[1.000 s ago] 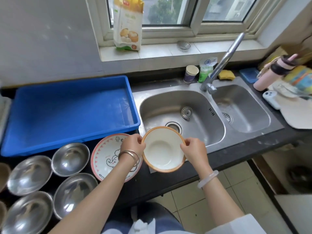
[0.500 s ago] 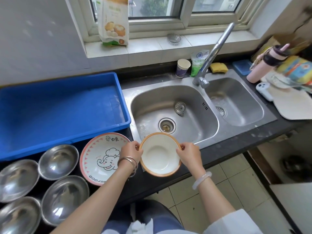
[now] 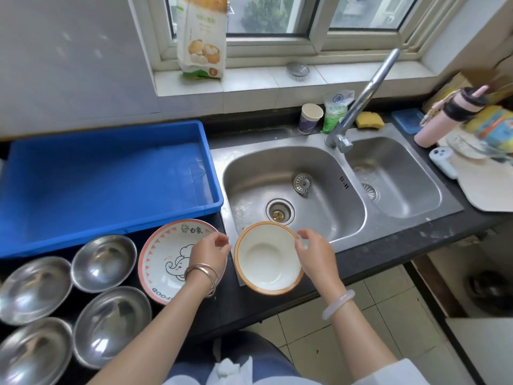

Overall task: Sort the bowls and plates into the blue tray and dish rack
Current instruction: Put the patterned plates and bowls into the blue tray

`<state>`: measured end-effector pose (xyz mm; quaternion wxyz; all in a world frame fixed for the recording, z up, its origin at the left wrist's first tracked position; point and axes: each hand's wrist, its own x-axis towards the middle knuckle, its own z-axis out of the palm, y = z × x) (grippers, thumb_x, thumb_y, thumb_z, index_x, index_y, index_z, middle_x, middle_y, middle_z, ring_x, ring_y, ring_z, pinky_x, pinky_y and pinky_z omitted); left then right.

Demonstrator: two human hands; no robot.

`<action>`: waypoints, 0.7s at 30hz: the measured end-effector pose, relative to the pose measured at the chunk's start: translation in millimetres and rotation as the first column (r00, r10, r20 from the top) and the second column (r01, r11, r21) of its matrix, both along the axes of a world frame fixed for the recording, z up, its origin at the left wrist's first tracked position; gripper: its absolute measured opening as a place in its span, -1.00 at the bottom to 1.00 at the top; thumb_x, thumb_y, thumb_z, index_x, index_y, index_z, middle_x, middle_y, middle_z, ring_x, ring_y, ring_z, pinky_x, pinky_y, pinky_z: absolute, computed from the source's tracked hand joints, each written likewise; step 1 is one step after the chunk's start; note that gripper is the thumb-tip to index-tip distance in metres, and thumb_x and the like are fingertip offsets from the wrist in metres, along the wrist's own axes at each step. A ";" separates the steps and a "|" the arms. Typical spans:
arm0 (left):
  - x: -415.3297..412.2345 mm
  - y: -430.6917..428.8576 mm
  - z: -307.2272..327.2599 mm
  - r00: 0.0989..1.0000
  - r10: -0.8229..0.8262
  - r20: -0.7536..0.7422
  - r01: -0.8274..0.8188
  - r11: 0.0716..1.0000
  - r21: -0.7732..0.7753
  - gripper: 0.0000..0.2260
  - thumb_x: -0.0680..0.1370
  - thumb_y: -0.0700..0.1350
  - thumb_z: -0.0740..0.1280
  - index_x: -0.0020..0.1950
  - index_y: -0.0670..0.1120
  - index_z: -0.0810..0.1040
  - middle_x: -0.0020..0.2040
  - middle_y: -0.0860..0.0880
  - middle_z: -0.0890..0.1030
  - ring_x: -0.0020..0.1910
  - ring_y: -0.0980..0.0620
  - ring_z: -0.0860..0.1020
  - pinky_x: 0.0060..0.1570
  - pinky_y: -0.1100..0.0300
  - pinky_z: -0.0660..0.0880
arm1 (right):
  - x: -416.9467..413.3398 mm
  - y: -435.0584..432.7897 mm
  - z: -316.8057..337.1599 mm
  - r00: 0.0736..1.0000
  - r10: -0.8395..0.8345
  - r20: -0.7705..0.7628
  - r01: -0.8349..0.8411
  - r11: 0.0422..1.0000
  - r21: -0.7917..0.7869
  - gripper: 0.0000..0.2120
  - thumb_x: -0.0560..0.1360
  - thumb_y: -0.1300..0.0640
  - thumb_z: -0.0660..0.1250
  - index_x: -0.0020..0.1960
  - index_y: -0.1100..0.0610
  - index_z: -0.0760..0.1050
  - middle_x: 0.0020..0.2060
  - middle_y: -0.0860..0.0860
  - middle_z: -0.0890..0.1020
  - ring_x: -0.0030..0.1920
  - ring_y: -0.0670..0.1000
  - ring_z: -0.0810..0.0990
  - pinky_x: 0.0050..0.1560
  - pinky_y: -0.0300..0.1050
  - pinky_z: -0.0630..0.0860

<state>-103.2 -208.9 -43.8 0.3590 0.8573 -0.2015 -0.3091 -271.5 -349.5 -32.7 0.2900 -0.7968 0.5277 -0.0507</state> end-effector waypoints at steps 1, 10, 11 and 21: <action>5.3 4.4 1.8 1.000 0.018 0.025 -0.018 1.000 -0.002 -0.86 0.49 -0.14 0.34 0.03 -0.07 0.58 0.02 -0.04 0.65 -0.07 -0.04 0.61 0.00 0.11 0.55 | 6.8 0.7 4.0 0.999 0.024 0.025 -0.023 0.999 -0.032 -0.72 0.57 0.13 0.21 0.25 0.13 0.48 0.16 0.04 0.60 0.16 0.08 0.54 -0.02 -0.19 0.34; 48.9 62.8 4.3 0.940 0.273 0.205 -0.298 0.949 0.099 -0.67 0.45 -0.21 0.34 0.22 -0.11 0.52 0.22 -0.17 0.52 0.14 -0.13 0.51 0.11 0.11 0.41 | 118.9 41.3 3.5 0.876 0.482 0.002 -0.482 0.875 0.046 -0.69 0.56 0.09 0.19 0.27 0.11 0.49 0.14 0.06 0.63 0.13 0.09 0.57 0.08 -0.06 0.47; 51.4 70.0 2.9 0.934 0.289 0.211 -0.318 0.940 0.121 -0.66 0.45 -0.21 0.34 0.23 -0.13 0.51 0.21 -0.18 0.51 0.16 -0.14 0.50 0.15 0.08 0.41 | 129.5 44.7 0.5 0.847 0.527 -0.065 -0.524 0.850 0.059 -0.70 0.57 0.06 0.17 0.24 0.12 0.50 0.08 0.08 0.64 0.09 0.12 0.58 0.02 -0.04 0.49; 51.2 93.9 -11.8 0.936 0.350 0.049 -0.352 0.913 0.205 -0.65 0.45 -0.29 0.28 0.23 -0.12 0.40 0.07 -0.14 0.60 -0.09 -0.10 0.55 -0.22 0.16 0.43 | 169.3 48.8 -24.9 0.720 0.644 -0.258 -0.626 0.764 0.159 -0.82 0.56 0.15 0.11 -0.02 0.16 0.48 -0.14 0.10 0.61 -0.15 0.12 0.58 -0.21 -0.05 0.47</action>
